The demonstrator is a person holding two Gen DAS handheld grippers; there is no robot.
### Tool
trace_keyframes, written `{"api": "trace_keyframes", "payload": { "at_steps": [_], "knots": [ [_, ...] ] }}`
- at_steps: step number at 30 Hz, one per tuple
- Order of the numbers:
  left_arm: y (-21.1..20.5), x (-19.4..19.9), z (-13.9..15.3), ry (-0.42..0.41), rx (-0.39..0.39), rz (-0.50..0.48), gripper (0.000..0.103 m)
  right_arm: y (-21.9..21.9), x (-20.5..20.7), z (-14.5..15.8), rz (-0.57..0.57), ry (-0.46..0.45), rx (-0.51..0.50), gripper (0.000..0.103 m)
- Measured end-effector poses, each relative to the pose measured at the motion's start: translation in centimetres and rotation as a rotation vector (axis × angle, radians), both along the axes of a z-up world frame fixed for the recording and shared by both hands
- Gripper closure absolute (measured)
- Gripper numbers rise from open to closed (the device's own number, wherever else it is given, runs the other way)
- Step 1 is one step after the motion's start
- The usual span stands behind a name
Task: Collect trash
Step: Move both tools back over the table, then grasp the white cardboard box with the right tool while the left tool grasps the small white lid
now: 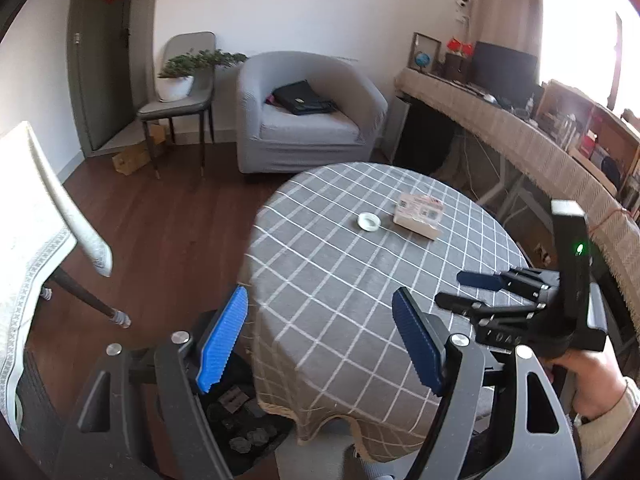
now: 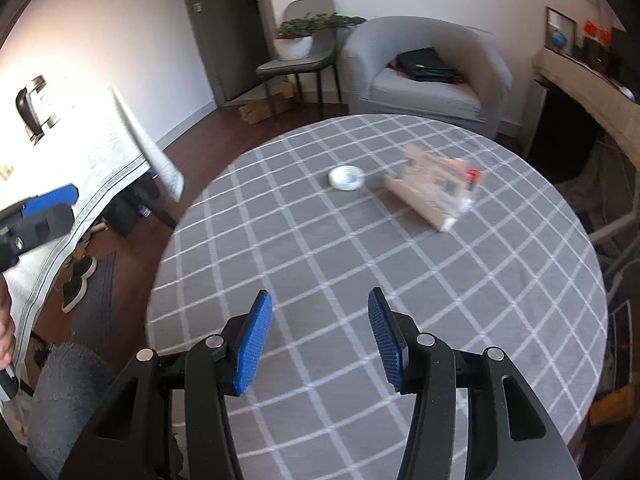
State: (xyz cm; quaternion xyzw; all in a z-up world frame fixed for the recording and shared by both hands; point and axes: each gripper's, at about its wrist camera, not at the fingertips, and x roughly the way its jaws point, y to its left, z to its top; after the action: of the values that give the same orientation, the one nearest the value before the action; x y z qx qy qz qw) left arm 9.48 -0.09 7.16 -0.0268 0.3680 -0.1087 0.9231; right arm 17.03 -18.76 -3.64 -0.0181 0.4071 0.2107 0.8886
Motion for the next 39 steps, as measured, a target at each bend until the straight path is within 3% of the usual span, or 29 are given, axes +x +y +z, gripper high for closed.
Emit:
{"api": "trace_keyframes", "payload": {
  "at_steps": [9, 16, 28, 39],
  "knots": [
    [-4.1, 3.0, -2.9, 0.058, 0.022, -0.052, 0.031, -4.9, 1.6, -0.4, -0.058, -0.002, 0.007, 0.053],
    [-7.6, 5.7, -4.5, 0.065, 0.041, -0.099, 0.032, -7.5, 3.2, -0.1, -0.045, -0.018, -0.002, 0.059],
    [-10.2, 11.4, -7.1, 0.094, 0.036, -0.115, 0.040, -9.1, 7.1, 0.5, 0.052, -0.048, 0.002, 0.069],
    [-10.5, 15.5, -9.4, 0.110, 0.050, -0.121, 0.047, -9.3, 10.1, 0.1, 0.140, -0.062, 0.024, 0.070]
  ]
}}
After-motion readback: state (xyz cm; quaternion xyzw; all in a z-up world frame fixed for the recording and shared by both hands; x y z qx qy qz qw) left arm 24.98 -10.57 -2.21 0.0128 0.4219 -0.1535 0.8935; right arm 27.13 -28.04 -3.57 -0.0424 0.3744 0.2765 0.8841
